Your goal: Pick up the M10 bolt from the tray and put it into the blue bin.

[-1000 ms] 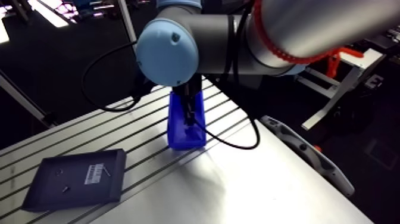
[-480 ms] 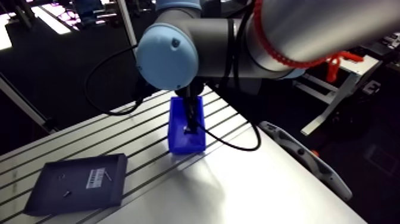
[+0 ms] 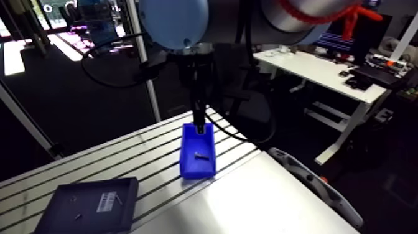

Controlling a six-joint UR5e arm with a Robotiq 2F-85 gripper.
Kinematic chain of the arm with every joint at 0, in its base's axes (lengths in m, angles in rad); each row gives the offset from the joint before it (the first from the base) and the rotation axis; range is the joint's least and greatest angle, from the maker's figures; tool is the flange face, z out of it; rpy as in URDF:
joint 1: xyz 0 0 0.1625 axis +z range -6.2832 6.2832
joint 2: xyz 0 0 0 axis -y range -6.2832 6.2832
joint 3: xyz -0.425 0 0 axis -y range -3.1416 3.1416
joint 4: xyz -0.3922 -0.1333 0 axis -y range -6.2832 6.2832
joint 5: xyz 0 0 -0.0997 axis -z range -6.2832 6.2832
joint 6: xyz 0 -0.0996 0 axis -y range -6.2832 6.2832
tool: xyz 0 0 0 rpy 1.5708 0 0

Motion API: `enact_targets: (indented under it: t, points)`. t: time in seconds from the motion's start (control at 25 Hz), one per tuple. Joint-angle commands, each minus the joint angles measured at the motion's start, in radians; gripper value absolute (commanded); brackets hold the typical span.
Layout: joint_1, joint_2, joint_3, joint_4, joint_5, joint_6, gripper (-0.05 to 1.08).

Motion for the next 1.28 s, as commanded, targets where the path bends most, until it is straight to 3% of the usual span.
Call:
enact_targets:
  t: [0.04, 0.16, 0.36, 0.68, 0.92, 1.08, 1.28]
  points:
    - [0.069, -0.044, -0.216, 0.295, -0.009, 0.339, 0.01]
    - [0.114, -0.045, -0.288, 0.384, -0.012, 0.581, 0.01]
    - [0.201, -0.045, -0.365, 0.443, -0.011, 0.9, 0.01]
    - [0.355, -0.048, -0.373, 0.439, -0.005, 1.261, 0.01]
    - [0.408, -0.065, -0.388, 0.431, 0.003, 1.447, 0.01]
    - [0.404, -0.1, -0.408, 0.437, 0.051, 1.511, 0.01]
    - [0.418, -0.107, -0.396, 0.436, 0.063, 1.531, 0.01]
